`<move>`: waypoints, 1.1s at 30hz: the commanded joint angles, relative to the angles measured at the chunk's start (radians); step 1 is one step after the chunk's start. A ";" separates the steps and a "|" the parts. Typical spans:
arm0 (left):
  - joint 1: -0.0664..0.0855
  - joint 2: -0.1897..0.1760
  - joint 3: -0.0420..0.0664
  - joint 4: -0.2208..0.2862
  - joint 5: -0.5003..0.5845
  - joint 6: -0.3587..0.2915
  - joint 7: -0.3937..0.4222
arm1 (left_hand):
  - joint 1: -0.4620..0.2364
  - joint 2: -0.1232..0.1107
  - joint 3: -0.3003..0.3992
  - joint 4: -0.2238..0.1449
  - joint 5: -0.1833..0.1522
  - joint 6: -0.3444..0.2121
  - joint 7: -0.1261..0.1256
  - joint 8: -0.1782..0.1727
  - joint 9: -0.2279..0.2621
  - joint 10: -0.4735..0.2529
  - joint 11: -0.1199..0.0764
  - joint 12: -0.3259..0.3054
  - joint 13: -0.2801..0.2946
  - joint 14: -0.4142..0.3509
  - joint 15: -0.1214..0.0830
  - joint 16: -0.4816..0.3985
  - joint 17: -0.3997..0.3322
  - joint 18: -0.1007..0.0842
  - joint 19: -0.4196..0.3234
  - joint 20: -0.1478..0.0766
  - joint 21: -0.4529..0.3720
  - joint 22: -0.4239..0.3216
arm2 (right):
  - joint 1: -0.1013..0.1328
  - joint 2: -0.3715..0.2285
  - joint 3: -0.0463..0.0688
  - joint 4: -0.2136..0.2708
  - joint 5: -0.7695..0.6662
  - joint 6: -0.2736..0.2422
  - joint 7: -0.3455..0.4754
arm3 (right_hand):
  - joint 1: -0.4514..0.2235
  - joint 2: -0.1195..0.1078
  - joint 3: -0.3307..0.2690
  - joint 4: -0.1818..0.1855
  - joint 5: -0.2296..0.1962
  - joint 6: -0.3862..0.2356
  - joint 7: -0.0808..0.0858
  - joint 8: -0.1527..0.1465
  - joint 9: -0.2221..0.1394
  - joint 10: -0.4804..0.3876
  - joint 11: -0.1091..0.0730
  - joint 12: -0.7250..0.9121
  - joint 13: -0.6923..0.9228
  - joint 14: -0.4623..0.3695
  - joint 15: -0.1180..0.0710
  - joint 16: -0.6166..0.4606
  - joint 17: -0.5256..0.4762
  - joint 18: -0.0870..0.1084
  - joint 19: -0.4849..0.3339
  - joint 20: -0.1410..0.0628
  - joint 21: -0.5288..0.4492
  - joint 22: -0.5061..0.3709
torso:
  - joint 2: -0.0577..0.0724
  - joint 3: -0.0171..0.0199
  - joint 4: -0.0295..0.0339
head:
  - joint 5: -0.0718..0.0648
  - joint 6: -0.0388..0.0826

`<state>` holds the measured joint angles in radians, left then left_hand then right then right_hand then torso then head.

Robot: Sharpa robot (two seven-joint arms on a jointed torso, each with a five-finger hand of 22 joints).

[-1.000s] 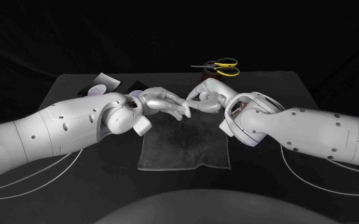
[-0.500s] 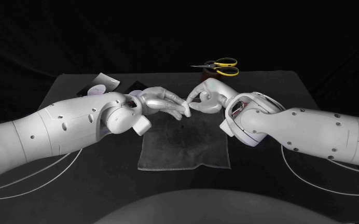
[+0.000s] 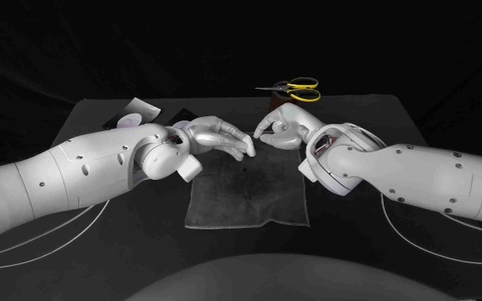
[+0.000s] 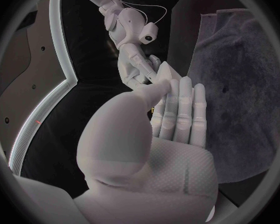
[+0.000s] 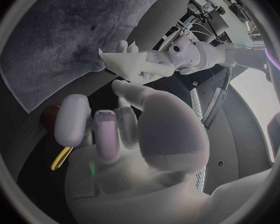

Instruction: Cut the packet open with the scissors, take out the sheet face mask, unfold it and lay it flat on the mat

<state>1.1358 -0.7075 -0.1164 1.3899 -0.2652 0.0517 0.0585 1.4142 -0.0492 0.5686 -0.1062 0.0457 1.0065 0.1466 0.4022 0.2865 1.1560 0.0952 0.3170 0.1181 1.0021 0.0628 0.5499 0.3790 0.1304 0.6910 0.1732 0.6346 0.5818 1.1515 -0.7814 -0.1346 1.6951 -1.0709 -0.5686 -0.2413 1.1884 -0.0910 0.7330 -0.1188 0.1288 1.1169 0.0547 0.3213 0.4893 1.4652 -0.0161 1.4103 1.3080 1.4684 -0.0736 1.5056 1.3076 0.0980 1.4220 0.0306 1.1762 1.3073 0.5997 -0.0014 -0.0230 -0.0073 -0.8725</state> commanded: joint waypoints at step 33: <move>0.001 0.006 0.001 0.007 0.001 0.001 0.002 | -0.005 0.004 0.006 0.000 0.003 0.006 0.000 0.003 0.001 -0.006 -0.003 0.007 0.001 0.001 -0.004 0.004 0.002 -0.002 -0.007 -0.003 0.006 0.002 | 0.002 0.052 0.001 -0.046 0.064 0.061 0.002 | -0.158 -0.077 -0.359 0.265 -0.042 -0.093 0.043 -0.105 -0.031 0.045 0.033 -0.090 0.133 0.070 0.026 -0.021 0.161 -0.001 -0.035 0.031 -0.092 0.131 | 0.000 -0.0004 -0.0003 | 0.004 0.002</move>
<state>1.1358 -0.7043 -0.1164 1.3936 -0.2653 0.0485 0.0555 1.4141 -0.0493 0.5684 -0.1062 0.0456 1.0065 0.1466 0.4022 0.2867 1.1559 0.0953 0.3202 0.1184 1.0023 0.0631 0.5497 0.3796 0.1304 0.6876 0.1699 0.6377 0.5824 1.1531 -0.7319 -0.1345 1.6515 -0.9800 -0.5265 -0.2201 1.0211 -0.1676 0.3790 0.1463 0.0926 1.0153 0.0967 0.2159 0.4572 1.4685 0.0200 1.3219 1.3081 1.4643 -0.0478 1.4859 1.3082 0.0917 1.3894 0.0631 1.0852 1.3073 0.5999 -0.0014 -0.0231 -0.0041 -0.8703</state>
